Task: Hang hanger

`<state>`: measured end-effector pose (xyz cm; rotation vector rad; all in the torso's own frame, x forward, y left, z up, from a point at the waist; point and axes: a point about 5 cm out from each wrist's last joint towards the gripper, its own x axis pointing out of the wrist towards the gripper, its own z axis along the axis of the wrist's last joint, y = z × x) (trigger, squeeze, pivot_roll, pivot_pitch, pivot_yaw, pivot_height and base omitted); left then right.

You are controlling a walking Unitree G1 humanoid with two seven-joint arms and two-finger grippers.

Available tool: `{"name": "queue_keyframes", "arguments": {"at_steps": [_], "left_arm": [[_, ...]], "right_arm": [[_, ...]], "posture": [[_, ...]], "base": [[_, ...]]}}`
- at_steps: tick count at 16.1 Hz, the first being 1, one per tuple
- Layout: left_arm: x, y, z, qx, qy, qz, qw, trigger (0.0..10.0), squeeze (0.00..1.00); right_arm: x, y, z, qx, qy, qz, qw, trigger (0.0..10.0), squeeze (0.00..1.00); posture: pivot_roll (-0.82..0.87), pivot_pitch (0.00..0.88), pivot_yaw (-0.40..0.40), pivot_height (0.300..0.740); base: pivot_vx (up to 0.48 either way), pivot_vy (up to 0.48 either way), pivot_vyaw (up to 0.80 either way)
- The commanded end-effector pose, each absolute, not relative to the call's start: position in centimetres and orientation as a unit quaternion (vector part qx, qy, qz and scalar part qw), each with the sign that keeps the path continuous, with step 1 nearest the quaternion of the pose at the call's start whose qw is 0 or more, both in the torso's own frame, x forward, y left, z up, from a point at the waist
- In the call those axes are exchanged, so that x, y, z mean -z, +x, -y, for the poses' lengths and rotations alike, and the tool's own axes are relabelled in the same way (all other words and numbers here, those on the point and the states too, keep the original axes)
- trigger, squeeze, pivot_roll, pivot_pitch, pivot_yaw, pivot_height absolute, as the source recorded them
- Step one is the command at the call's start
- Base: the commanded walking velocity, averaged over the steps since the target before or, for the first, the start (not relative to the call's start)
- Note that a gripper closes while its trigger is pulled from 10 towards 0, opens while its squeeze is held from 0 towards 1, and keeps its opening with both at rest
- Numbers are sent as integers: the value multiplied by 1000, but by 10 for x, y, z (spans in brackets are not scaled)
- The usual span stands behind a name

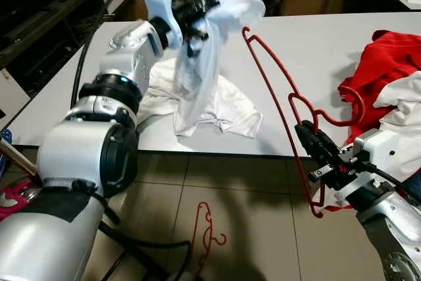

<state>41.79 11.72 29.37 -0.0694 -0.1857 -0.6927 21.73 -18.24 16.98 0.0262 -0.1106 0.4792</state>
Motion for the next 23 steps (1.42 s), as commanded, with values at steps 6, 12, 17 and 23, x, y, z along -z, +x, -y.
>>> {"name": "queue_keyframes", "arguments": {"at_steps": [6,12,17,23], "left_arm": [[-280,412,-127,367,-3,88,926,0,0],[-282,409,-123,386,-2,98,917,0,0],[-276,403,-114,434,20,88,897,0,0],[-283,401,-114,429,17,107,897,0,0]], "right_arm": [[-171,221,188,-219,61,48,973,10000,0],[-168,225,185,-241,70,22,968,10000,0],[-171,232,186,-238,91,21,967,10000,0],[-160,234,184,-247,114,-28,962,10000,0]], "posture": [[-69,7,89,740],[-64,5,86,740],[-68,13,92,740],[-61,19,77,740]], "base": [[0,0,0],[0,0,0],[0,0,0],[0,0,0]]}}
